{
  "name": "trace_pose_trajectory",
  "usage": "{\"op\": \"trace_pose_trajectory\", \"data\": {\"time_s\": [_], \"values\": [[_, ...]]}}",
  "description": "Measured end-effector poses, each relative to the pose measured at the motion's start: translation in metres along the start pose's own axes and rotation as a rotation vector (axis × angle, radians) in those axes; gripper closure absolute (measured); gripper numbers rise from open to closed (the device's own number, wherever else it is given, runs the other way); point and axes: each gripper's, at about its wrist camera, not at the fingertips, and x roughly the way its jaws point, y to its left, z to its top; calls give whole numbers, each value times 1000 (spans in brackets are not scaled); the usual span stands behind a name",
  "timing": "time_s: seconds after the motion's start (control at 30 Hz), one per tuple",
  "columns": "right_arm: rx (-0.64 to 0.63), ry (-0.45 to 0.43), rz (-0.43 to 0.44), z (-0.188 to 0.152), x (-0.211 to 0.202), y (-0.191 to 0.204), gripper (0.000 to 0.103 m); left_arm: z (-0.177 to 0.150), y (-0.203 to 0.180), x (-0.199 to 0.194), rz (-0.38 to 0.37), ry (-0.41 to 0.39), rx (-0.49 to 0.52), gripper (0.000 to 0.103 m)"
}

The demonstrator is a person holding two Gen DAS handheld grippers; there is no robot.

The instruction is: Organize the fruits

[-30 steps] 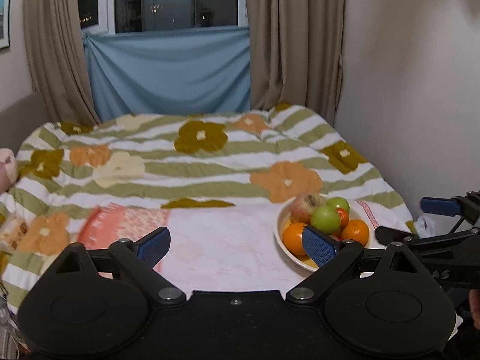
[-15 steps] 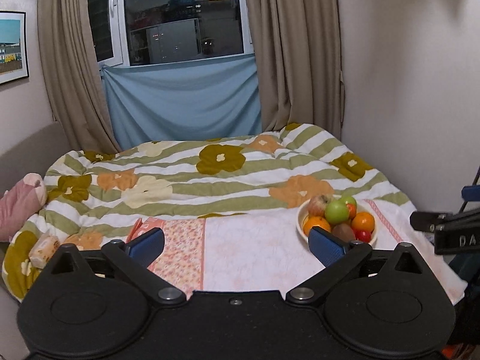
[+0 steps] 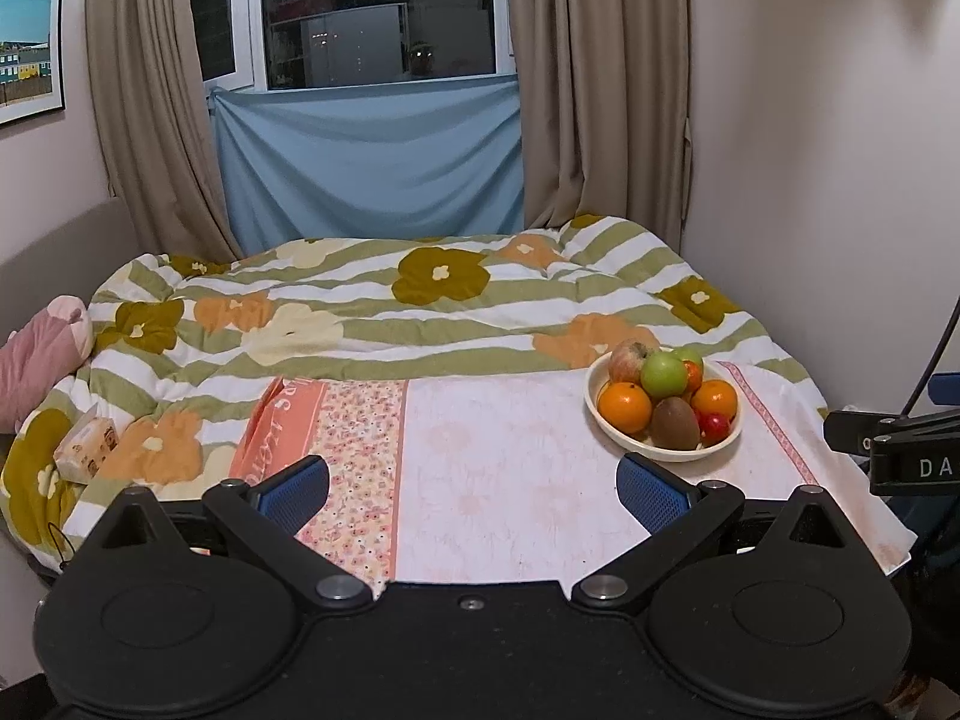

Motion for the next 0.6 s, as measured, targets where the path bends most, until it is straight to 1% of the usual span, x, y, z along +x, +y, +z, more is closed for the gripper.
{"op": "trace_pose_trajectory", "data": {"time_s": [0.6], "values": [[6,12,6,-2,6,4,0,-1,5,0,-4,4,-4,0]]}}
